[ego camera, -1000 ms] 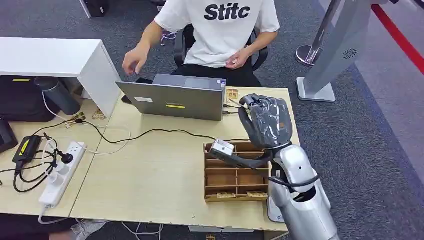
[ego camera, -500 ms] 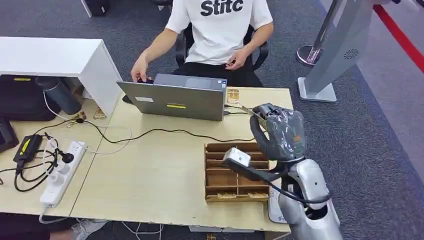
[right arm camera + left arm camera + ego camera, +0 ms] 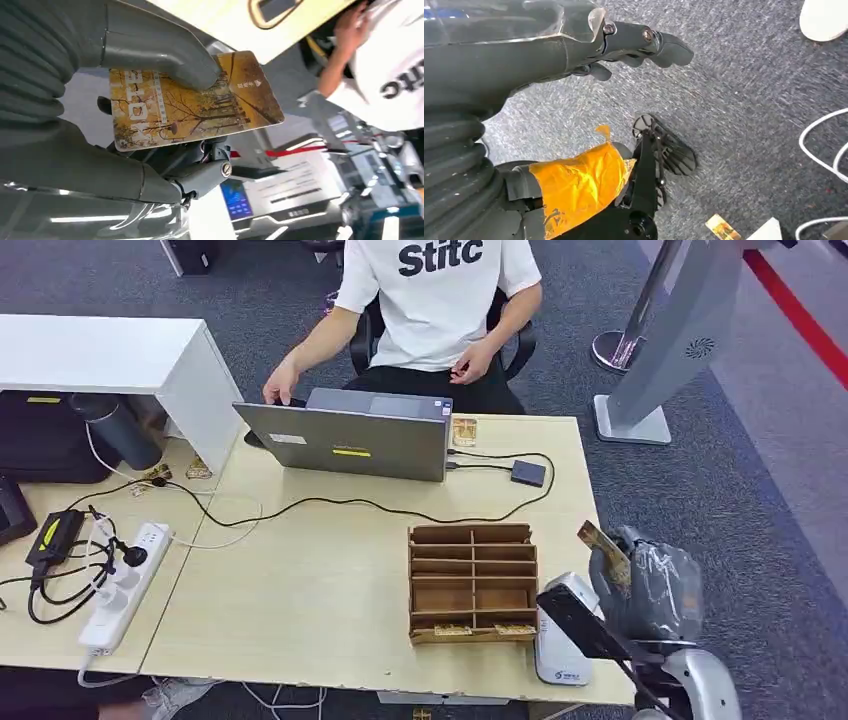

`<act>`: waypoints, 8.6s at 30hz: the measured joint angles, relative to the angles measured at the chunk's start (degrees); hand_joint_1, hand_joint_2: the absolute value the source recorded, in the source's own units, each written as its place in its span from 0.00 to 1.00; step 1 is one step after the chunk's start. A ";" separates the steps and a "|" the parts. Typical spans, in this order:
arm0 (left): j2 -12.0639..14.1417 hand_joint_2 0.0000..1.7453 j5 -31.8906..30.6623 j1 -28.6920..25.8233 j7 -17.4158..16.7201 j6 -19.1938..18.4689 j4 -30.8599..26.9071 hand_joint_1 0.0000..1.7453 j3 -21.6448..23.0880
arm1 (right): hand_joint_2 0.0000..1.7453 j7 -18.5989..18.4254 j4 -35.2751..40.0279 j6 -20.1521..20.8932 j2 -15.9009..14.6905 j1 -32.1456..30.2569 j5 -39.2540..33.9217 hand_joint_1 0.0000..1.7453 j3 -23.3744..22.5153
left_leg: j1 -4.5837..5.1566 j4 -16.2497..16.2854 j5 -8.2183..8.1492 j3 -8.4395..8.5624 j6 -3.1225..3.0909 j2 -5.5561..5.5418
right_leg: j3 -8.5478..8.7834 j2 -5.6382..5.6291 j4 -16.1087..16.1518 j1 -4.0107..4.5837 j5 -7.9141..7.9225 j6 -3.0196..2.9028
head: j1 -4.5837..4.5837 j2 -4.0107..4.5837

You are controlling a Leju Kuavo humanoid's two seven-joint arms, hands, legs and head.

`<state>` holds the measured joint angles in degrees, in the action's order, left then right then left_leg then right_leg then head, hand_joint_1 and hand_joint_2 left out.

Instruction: Pass the card to the sensor for recognition and then transmit it.

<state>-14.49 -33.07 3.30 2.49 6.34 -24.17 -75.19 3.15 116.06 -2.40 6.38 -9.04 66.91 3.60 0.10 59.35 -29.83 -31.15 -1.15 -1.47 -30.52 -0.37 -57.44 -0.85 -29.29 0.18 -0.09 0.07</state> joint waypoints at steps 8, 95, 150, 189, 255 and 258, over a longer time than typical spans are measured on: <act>0.11 1.00 -0.87 0.14 -0.17 0.31 -0.04 0.00 -0.02 | 1.00 -1.88 0.09 2.75 0.72 -0.67 3.38 1.00 -1.22 | -0.02 0.00 0.00 -0.01 0.00 0.00 | 0.00 -0.01 -0.01 0.00 0.00 0.00 | 0.00 0.00; 3.72 1.00 -8.59 0.18 -2.32 -0.20 0.39 0.00 0.11 | 1.00 -8.30 -0.85 5.22 -10.38 8.05 17.54 1.00 16.53 | -0.02 0.00 0.02 0.05 0.00 0.12 | 0.07 -0.14 -0.04 0.00 0.03 0.02 | -0.02 0.00; 6.95 1.00 -16.68 0.92 -1.73 -4.11 5.62 0.00 4.02 | 1.00 0.20 -45.03 -0.17 6.29 46.22 3.05 0.00 22.60 | -0.12 0.02 0.30 -0.22 0.04 0.31 | -0.26 -0.41 -0.07 0.04 0.33 -0.05 | -0.02 0.00; 4.00 1.00 -13.07 0.61 -1.99 -1.38 3.96 0.00 -0.46 | 1.00 -1.81 -4.56 0.85 -8.57 -1.80 8.61 0.00 14.95 | -0.09 0.03 0.14 -0.29 -0.16 0.14 | -0.17 -0.15 0.12 0.03 0.20 0.17 | -0.02 0.00; 6.19 1.00 -15.78 0.77 -2.40 -1.71 3.96 0.00 -0.46 | 1.00 -10.77 -11.28 8.26 -19.54 -0.08 5.00 0.00 27.67 | -0.09 0.03 0.13 -0.30 -0.16 0.13 | -0.17 -0.14 0.12 0.02 0.20 0.17 | 0.00 0.00; 6.19 1.00 -15.78 0.77 -2.40 -1.68 3.96 0.00 -0.46 | 1.00 -10.77 -11.76 8.24 -19.54 0.02 5.00 0.00 27.67 | -0.09 0.03 0.13 -0.30 -0.16 0.13 | -0.17 -0.14 0.12 0.02 0.20 0.17 | -0.02 0.00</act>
<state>-8.31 -48.85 4.07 0.09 4.66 -20.22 -75.65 -7.63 104.30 5.84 -13.16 -9.02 71.91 31.28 0.01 59.39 -29.69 -31.45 -1.31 -1.34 -30.70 -0.51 -57.32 -0.83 -29.09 0.35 -0.11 0.07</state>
